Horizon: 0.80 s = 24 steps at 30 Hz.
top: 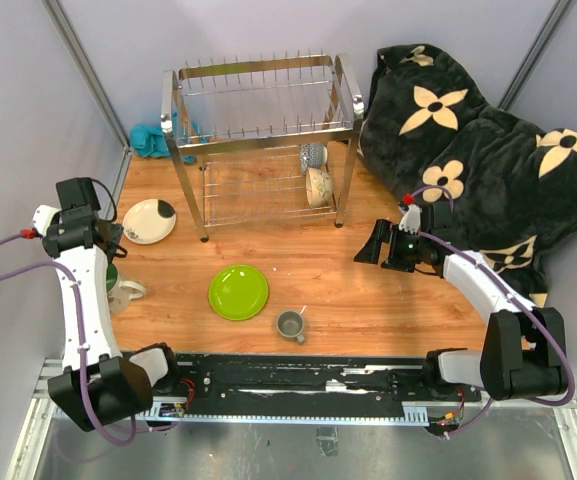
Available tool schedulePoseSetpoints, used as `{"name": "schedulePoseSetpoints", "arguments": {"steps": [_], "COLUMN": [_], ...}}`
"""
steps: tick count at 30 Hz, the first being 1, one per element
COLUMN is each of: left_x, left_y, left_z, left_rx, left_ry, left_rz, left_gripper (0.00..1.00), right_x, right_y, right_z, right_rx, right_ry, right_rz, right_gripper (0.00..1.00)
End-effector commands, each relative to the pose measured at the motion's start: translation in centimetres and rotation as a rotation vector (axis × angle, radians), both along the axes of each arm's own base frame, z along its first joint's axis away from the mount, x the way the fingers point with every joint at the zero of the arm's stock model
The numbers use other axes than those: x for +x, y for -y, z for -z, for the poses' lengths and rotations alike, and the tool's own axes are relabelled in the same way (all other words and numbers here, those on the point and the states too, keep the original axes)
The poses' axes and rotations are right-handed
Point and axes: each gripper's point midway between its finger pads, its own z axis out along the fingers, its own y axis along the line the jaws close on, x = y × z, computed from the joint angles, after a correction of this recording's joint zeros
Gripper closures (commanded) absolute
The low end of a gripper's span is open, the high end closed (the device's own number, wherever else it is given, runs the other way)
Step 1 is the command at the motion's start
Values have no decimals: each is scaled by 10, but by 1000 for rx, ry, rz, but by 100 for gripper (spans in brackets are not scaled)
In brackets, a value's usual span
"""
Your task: Load the mixed dishes into the dish rack
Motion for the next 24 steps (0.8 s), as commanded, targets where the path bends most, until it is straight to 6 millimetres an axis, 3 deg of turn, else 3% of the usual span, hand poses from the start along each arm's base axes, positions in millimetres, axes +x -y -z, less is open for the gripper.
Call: {"name": "schedulePoseSetpoints", "arguments": {"steps": [1,10,19,24], "left_x": [0,-3,-26,-25], "left_y": [-13,-28,-53,-57], "left_z": [17,47,60,76], "left_rx": [-25,-26,6,-3], "left_ry": [-59,-252,-335,-376], "left_rz": [16,36,-12,30], "left_gripper": [58,57,57,57], "right_x": [-6,-1,5,8], "right_y": [-7,-3,0,3], "right_z": [-2,2,6,10], "right_rx": [-5,-33,-43,-43], "right_ry": [23,16,16,6], "right_rz": [-35,-29,-4,7], "right_gripper": [0,0,0,0]}}
